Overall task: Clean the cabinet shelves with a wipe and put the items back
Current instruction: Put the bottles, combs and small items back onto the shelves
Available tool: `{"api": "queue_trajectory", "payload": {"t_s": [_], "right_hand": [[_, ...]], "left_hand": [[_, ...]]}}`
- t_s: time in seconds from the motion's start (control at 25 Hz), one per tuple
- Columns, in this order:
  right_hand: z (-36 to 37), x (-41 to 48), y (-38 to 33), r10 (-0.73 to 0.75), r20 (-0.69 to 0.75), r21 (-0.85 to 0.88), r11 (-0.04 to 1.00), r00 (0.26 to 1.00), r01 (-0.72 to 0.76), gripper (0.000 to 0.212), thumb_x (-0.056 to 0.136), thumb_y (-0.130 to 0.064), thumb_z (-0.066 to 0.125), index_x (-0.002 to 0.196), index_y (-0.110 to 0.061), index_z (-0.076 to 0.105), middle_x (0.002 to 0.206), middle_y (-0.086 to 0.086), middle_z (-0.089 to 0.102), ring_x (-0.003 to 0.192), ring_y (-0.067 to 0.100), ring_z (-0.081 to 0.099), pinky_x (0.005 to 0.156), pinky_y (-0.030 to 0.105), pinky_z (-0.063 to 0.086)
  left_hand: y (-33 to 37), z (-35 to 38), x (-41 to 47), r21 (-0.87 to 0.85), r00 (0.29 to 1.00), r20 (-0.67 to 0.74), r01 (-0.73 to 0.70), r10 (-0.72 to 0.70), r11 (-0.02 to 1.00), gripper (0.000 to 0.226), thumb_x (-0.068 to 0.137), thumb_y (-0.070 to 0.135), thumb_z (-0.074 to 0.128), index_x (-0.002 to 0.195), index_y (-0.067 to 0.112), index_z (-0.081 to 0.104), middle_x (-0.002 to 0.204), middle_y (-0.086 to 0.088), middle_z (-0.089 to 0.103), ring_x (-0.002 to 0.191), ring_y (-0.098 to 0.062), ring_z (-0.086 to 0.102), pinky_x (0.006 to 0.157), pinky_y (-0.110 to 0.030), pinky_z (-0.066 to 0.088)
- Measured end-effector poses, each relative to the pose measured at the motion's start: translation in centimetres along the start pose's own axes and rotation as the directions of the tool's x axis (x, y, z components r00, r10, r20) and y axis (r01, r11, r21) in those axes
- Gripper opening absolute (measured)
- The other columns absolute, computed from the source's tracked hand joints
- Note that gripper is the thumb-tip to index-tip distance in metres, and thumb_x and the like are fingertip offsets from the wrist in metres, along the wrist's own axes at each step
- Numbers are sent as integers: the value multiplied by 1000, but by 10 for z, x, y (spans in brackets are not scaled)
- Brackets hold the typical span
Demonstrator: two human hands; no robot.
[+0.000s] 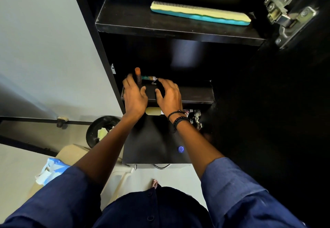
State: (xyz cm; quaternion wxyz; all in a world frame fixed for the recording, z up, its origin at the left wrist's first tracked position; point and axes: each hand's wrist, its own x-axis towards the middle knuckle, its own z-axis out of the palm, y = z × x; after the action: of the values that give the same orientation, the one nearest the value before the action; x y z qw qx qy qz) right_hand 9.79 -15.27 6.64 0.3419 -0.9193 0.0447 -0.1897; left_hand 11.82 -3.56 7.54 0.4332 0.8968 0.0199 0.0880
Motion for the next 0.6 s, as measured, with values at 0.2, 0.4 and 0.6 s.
{"api": "queue_trajectory", "payload": {"t_s": [0.2,0.4,0.6], "right_hand": [[-3,-78,29,80,-200,-7,996,976,-83,12,88,-19,60,98,-12,58,93,-1,59,86,17,50,75,25,40],[3,-119,61,321,-150,-21,945,935,-327,13,87,-22,58,93,-15,49,79,-2,47,80,16,47,74,37,44],[3,-163,106,648,-130,54,760,750,-647,20,85,-24,59,100,-15,48,88,6,57,85,25,57,80,41,50]], "left_hand": [[-27,13,-67,-19,992,48,-112,112,994,55,87,4,58,136,6,35,128,-13,41,118,-24,45,102,-35,40],[-49,34,-105,95,924,218,-339,313,936,32,89,20,51,116,3,49,104,-15,47,90,-25,42,78,-38,37],[-71,72,-138,155,760,613,-385,217,910,47,81,12,65,125,5,51,119,-17,52,106,-34,51,93,-40,43]]}}
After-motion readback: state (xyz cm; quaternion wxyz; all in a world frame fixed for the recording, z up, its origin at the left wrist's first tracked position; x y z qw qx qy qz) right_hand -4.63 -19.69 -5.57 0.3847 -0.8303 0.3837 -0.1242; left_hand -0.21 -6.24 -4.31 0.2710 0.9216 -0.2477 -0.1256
